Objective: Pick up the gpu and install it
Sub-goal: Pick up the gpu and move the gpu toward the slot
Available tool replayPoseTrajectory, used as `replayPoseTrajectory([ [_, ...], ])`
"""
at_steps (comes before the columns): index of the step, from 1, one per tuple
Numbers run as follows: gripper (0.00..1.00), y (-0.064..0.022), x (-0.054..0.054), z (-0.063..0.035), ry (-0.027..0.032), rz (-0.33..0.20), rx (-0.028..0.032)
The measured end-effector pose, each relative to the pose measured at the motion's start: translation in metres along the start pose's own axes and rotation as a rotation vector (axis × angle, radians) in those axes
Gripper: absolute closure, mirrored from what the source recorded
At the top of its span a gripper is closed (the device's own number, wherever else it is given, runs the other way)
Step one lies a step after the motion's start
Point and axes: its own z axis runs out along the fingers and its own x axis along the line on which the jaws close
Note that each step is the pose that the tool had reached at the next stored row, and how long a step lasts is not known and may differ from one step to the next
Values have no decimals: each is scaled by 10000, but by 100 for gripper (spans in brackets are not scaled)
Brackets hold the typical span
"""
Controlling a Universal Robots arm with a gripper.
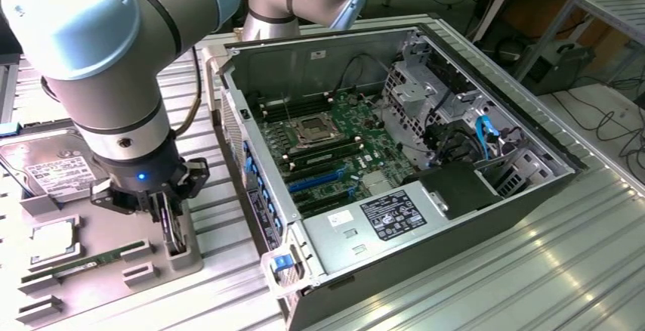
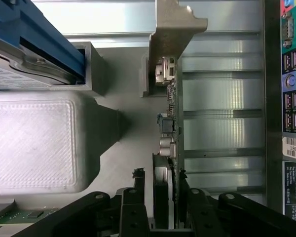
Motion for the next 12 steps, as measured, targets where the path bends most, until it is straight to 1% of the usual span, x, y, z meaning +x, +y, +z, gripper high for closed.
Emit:
replayPoseTrajectory([
  [6,65,0,-10,9,-2,0,17],
  [7,72,0,-12,9,-1,0,22],
  [12,72,0,-16,15,-3,-1,30],
])
